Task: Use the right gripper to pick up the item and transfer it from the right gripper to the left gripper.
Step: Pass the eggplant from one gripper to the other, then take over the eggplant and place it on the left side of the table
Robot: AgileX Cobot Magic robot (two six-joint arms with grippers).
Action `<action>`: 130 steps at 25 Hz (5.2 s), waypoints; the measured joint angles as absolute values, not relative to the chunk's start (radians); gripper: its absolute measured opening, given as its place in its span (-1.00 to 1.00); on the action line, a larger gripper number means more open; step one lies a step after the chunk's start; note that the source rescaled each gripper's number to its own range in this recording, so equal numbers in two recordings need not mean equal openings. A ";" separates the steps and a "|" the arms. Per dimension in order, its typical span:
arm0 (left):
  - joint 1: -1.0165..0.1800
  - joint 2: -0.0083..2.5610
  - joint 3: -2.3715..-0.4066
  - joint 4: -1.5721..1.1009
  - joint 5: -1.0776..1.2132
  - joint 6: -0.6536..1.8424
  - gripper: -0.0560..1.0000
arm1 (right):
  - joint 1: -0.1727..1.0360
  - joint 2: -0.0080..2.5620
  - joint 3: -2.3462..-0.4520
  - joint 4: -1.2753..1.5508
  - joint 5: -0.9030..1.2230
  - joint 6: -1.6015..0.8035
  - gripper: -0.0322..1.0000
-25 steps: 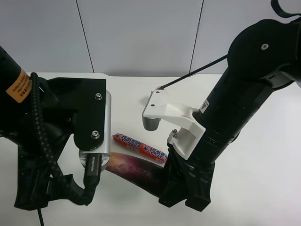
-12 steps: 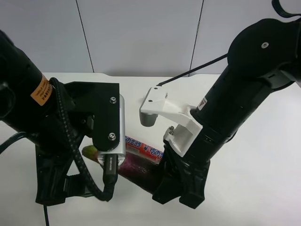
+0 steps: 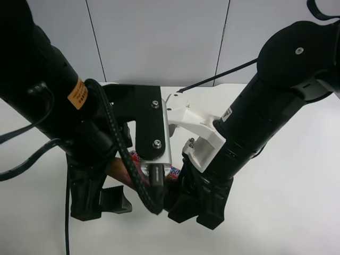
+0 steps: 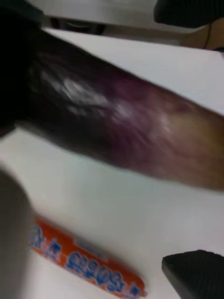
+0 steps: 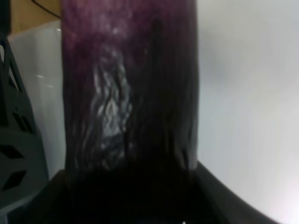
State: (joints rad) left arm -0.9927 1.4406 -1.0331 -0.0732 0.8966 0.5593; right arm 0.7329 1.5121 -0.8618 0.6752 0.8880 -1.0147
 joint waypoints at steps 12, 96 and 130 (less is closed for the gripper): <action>-1.036 1.485 -1.033 0.000 0.892 0.569 -0.48 | 0.733 1.512 -0.862 0.677 0.886 -1.015 -0.94; -1.039 1.485 -1.033 0.009 0.846 0.580 -0.89 | 0.733 0.218 -0.583 0.058 1.201 -0.075 1.00; -1.039 1.485 -1.033 0.009 0.813 0.580 -0.89 | 0.365 0.133 -0.507 0.056 1.077 -0.075 1.00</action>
